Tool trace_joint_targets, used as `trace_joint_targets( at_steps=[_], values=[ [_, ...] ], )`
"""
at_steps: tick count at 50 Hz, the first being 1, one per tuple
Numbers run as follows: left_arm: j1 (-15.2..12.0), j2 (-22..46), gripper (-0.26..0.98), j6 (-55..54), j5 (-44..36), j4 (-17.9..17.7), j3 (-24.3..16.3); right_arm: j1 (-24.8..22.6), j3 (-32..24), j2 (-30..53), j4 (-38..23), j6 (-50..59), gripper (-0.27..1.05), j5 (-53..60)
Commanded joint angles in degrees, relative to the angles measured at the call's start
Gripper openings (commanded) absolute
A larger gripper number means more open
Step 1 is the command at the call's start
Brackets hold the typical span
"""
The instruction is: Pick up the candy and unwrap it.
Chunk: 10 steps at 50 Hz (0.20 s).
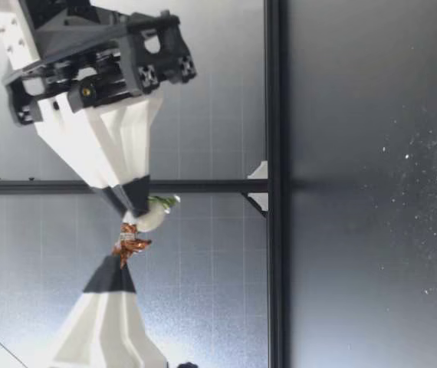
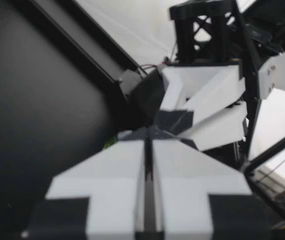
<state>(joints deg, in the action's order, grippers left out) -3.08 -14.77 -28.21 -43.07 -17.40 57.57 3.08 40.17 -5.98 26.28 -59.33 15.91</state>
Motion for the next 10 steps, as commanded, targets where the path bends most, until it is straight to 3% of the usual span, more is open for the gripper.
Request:
trace_joint_targets(
  at_steps=[1,10],
  values=[
    [-0.4,-1.3,-0.16,1.8,-0.4,-0.1,-2.4,-0.7,-1.3,-0.4,0.1,2.2,-0.14,-4.5],
    [-0.4,0.1,-0.16,2.5,1.2,0.5,-4.4,-0.5,-3.1,0.7,0.2,4.3,-0.13,-9.4]
  ],
)
